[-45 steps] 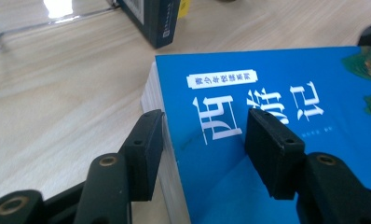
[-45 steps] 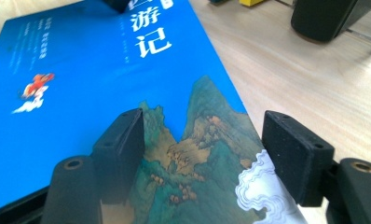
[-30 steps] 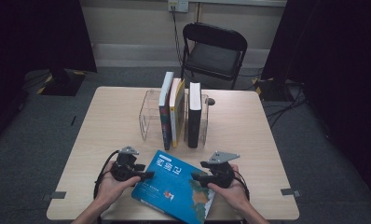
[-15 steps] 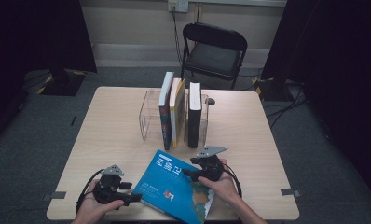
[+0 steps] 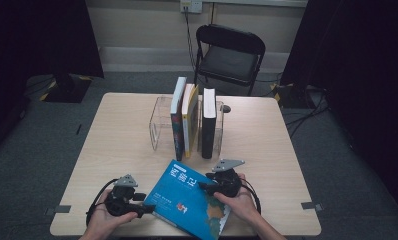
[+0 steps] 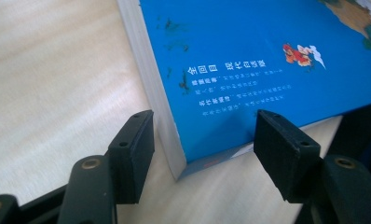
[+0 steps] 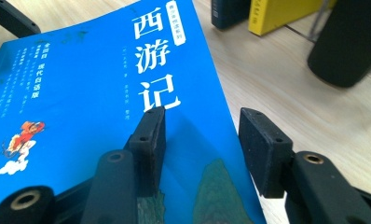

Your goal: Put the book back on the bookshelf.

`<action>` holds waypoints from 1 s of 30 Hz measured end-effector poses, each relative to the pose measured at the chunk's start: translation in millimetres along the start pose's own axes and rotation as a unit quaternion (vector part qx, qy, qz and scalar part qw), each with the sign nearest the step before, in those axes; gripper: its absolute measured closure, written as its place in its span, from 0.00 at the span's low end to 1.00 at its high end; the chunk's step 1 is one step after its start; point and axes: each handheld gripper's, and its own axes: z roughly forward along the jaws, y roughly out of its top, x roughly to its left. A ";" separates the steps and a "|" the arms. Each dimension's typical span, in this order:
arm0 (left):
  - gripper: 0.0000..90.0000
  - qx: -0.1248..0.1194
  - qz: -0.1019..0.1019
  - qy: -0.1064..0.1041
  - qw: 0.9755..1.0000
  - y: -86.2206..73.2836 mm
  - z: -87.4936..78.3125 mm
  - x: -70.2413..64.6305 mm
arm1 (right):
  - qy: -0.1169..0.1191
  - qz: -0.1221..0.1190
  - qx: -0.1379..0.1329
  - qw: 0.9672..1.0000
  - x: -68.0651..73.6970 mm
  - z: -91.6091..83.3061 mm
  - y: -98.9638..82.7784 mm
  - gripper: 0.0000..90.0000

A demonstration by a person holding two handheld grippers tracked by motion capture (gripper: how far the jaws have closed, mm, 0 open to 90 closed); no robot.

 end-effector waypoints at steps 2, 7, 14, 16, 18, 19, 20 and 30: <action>0.43 -0.001 -0.003 0.003 1.000 3.1 1.8 1.7 | -0.002 0.010 0.001 1.000 -2.0 -2.5 -2.0 0.58; 0.44 -0.010 0.003 0.022 1.000 11.2 7.0 3.0 | -0.013 0.021 0.002 1.000 -3.2 -11.4 -8.9 0.58; 0.42 -0.009 0.002 0.039 0.999 26.1 16.1 8.4 | -0.025 0.028 0.008 0.999 -3.3 -25.4 -19.2 0.57; 0.43 -0.012 0.003 0.045 0.999 29.6 18.6 8.0 | -0.028 0.033 0.007 0.999 -2.7 -28.6 -22.2 0.57; 0.44 -0.014 -0.007 0.038 0.999 31.7 20.8 11.4 | -0.032 0.039 0.008 0.999 -2.4 -32.1 -25.0 0.57; 0.44 -0.014 -0.013 0.034 0.999 32.8 22.0 13.1 | -0.032 0.039 0.008 0.999 -2.4 -33.2 -26.1 0.57; 0.43 -0.015 -0.013 0.035 0.999 33.7 22.7 13.4 | -0.032 0.042 0.007 0.999 -2.3 -34.6 -27.5 0.57; 0.45 -0.015 -0.009 0.058 0.998 52.3 33.9 15.9 | -0.032 0.055 0.009 0.998 1.6 -49.0 -40.9 0.55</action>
